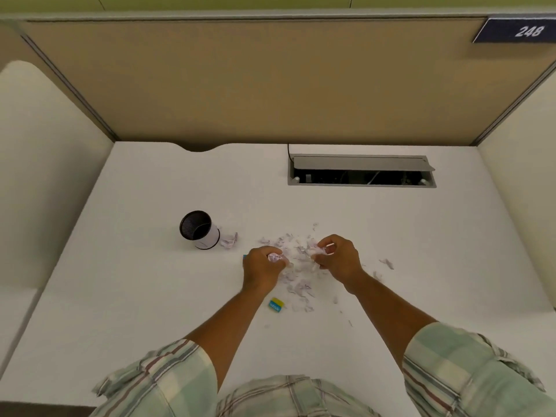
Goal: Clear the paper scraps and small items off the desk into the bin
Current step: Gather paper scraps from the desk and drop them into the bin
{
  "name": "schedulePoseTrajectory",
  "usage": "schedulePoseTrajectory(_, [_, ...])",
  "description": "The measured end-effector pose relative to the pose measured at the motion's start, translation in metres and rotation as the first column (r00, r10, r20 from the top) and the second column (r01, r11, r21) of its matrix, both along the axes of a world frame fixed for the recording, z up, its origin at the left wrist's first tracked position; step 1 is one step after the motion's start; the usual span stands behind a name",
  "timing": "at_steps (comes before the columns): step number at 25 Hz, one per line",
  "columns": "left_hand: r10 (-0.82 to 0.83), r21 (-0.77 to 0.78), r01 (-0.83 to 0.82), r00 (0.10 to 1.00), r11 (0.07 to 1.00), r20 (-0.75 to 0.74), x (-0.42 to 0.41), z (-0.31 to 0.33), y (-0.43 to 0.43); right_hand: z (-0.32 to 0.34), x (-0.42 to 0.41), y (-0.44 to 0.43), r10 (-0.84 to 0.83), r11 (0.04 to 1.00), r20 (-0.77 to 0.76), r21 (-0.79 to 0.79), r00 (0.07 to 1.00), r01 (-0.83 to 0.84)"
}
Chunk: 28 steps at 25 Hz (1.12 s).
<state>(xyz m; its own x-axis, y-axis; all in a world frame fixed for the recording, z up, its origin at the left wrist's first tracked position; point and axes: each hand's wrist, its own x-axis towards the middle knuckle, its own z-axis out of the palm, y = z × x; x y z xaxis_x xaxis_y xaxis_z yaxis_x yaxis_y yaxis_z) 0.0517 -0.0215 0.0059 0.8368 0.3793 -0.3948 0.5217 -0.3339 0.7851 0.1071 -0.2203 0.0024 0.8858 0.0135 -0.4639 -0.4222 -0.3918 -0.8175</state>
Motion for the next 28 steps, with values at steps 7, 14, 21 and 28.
schedulePoseTrajectory(7, [0.212,0.059,-0.219,0.971,0.974,0.112,0.004,0.024,0.116,0.032,0.012,0.146,0.16,0.981,0.119,0.087,0.98,-0.171])
schedulePoseTrajectory(14, [0.269,0.13,-0.289,0.951,0.948,0.153,0.029,0.021,0.195,0.04,0.029,0.239,0.291,0.955,0.189,0.004,0.938,-0.297])
schedulePoseTrajectory(21, [0.124,0.147,-0.155,0.972,0.977,0.202,0.031,0.013,0.215,0.031,0.038,0.264,0.381,0.924,0.182,-0.103,0.906,-0.368])
schedulePoseTrajectory(28, [0.223,0.193,-0.243,0.967,0.951,0.121,0.028,0.007,0.244,0.028,0.049,0.301,0.548,0.822,0.114,-0.258,0.829,-0.508])
